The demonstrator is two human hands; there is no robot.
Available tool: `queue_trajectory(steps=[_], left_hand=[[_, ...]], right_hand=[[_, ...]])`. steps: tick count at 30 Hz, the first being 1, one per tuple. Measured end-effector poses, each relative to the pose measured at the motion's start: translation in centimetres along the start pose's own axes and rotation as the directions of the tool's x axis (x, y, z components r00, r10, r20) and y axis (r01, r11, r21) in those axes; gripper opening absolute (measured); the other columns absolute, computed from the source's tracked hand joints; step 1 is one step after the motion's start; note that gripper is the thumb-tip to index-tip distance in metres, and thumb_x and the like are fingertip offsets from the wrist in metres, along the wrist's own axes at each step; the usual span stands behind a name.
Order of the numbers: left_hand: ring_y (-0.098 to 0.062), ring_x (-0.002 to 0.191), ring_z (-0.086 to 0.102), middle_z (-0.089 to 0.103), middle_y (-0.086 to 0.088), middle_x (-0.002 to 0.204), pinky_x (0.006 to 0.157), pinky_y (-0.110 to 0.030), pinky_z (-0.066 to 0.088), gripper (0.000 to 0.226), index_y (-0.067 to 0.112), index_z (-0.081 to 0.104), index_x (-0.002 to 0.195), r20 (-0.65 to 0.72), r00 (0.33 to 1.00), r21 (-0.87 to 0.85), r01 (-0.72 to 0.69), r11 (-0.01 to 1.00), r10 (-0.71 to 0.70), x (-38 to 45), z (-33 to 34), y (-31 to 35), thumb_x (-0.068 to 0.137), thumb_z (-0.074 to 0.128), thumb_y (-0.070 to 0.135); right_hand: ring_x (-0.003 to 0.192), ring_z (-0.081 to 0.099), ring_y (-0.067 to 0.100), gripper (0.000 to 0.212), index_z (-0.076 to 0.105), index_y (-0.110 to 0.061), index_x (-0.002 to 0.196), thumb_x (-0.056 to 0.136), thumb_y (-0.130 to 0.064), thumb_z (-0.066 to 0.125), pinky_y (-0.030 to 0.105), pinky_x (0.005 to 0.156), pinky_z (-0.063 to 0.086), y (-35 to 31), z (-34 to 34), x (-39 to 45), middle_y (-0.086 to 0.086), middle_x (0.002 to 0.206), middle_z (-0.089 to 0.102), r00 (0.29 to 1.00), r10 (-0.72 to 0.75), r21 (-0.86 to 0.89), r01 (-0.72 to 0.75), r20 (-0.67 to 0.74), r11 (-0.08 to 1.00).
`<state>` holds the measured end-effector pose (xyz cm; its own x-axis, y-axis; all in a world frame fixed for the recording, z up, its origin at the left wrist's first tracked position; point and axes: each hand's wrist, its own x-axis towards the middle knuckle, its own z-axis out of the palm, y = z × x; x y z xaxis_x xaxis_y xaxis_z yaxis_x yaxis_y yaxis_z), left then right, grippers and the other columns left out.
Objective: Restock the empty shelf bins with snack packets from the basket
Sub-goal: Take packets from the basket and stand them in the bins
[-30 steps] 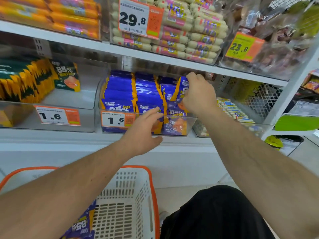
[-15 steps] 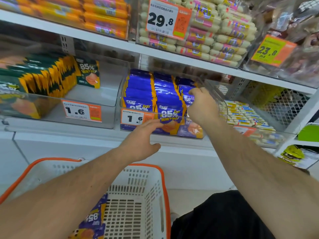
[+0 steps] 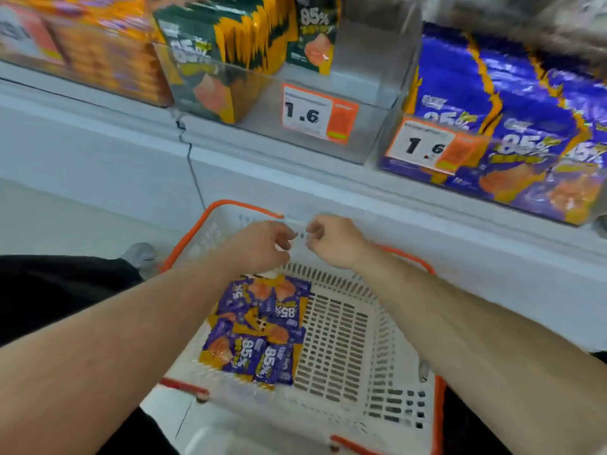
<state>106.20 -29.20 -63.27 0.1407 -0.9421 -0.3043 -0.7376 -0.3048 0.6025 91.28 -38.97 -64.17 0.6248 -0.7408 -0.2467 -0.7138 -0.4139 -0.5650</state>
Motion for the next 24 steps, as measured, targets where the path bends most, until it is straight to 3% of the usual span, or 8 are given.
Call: queue_trajectory(steps=[3, 4, 6, 11, 14, 17, 21, 24], left_hand=[[-0.016, 0.107, 0.059, 0.063, 0.002, 0.124, 0.092, -0.028, 0.048, 0.043, 0.018, 0.056, 0.132, 0.055, 0.994, 0.034, 0.095, 0.995, -0.096, 0.0, 0.7, -3.1, 0.090, 0.062, 0.019], [-0.018, 0.109, 0.059, 0.063, 0.001, 0.124, 0.093, -0.030, 0.048, 0.042, 0.016, 0.056, 0.132, 0.076, 0.991, 0.026, 0.112, 0.993, -0.114, 0.1, 1.1, -3.9, 0.090, 0.061, 0.017], [-0.019, 0.112, 0.059, 0.063, 0.000, 0.124, 0.095, -0.031, 0.047, 0.042, 0.016, 0.057, 0.131, 0.112, 0.981, 0.006, 0.156, 0.988, -0.156, 0.2, 1.9, -5.4, 0.089, 0.061, 0.016], [-0.017, 0.112, 0.058, 0.062, 0.002, 0.123, 0.096, -0.032, 0.048, 0.042, 0.019, 0.055, 0.132, 0.188, 0.955, 0.010, 0.230, 0.973, -0.228, 0.5, 3.3, -7.8, 0.091, 0.060, 0.023], [-0.016, 0.110, 0.059, 0.062, 0.004, 0.124, 0.094, -0.032, 0.049, 0.042, 0.021, 0.055, 0.133, 0.197, 0.952, 0.014, 0.235, 0.972, -0.233, 1.1, 3.5, -8.1, 0.091, 0.060, 0.024], [-0.015, 0.109, 0.060, 0.064, 0.005, 0.123, 0.092, -0.029, 0.049, 0.043, 0.021, 0.056, 0.133, 0.188, 0.954, -0.025, 0.244, 0.969, -0.235, 1.6, 3.6, -8.0, 0.089, 0.062, 0.021], [-0.014, 0.107, 0.060, 0.066, 0.004, 0.120, 0.087, -0.025, 0.047, 0.043, 0.019, 0.057, 0.131, 0.189, 0.956, -0.043, 0.237, 0.970, -0.225, 1.5, 3.7, -7.6, 0.089, 0.064, 0.020], [-0.015, 0.109, 0.060, 0.065, 0.003, 0.122, 0.087, -0.024, 0.046, 0.043, 0.019, 0.056, 0.132, 0.204, 0.955, -0.030, 0.226, 0.974, -0.216, 1.2, 3.7, -7.2, 0.089, 0.063, 0.019]], right_hand=[[0.077, 0.052, 0.021, 0.004, 0.059, -0.017, 0.088, 0.091, -0.019, 0.060, 0.034, 0.072, 0.044, 1.2, 7.2, 1.4, 0.003, 0.083, 0.054, 0.941, 0.096, -0.122, -0.059, 0.324, 0.991], [0.067, 0.043, 0.020, 0.018, 0.051, -0.016, 0.076, 0.092, -0.019, 0.058, 0.035, 0.066, 0.038, 1.8, 9.4, 1.6, 0.003, 0.073, 0.045, 0.901, 0.131, -0.154, -0.073, 0.413, 0.985], [0.060, 0.034, 0.020, 0.027, 0.042, -0.016, 0.070, 0.094, -0.018, 0.054, 0.037, 0.061, 0.030, 3.5, 13.6, 1.3, 0.005, 0.068, 0.037, 0.824, 0.202, -0.206, -0.105, 0.529, 0.973], [0.053, 0.029, 0.017, 0.036, 0.035, -0.017, 0.065, 0.097, -0.020, 0.052, 0.031, 0.052, 0.025, 7.2, 20.4, -0.5, 0.003, 0.063, 0.032, 0.742, 0.404, -0.196, -0.357, 0.535, 0.913], [0.062, 0.044, 0.012, 0.020, 0.050, -0.022, 0.076, 0.083, -0.020, 0.068, 0.027, 0.065, 0.041, 8.3, 22.3, -1.3, -0.002, 0.073, 0.048, 0.688, 0.522, -0.070, -0.570, 0.504, 0.819], [0.081, 0.055, 0.021, 0.019, 0.056, -0.016, 0.096, 0.082, -0.017, 0.070, 0.032, 0.079, 0.051, 8.6, 23.8, -1.2, 0.004, 0.093, 0.058, 0.657, 0.562, 0.084, -0.684, 0.503, 0.725], [0.073, 0.053, 0.017, 0.016, 0.053, -0.021, 0.078, 0.084, -0.013, 0.066, 0.032, 0.077, 0.050, 8.4, 23.9, -1.1, -0.001, 0.079, 0.052, 0.650, 0.592, 0.090, -0.706, 0.478, 0.703], [0.076, 0.051, 0.019, 0.018, 0.051, -0.019, 0.076, 0.088, -0.007, 0.059, 0.032, 0.074, 0.048, 8.0, 21.9, -0.6, 0.000, 0.078, 0.051, 0.704, 0.538, 0.046, -0.626, 0.465, 0.779]])
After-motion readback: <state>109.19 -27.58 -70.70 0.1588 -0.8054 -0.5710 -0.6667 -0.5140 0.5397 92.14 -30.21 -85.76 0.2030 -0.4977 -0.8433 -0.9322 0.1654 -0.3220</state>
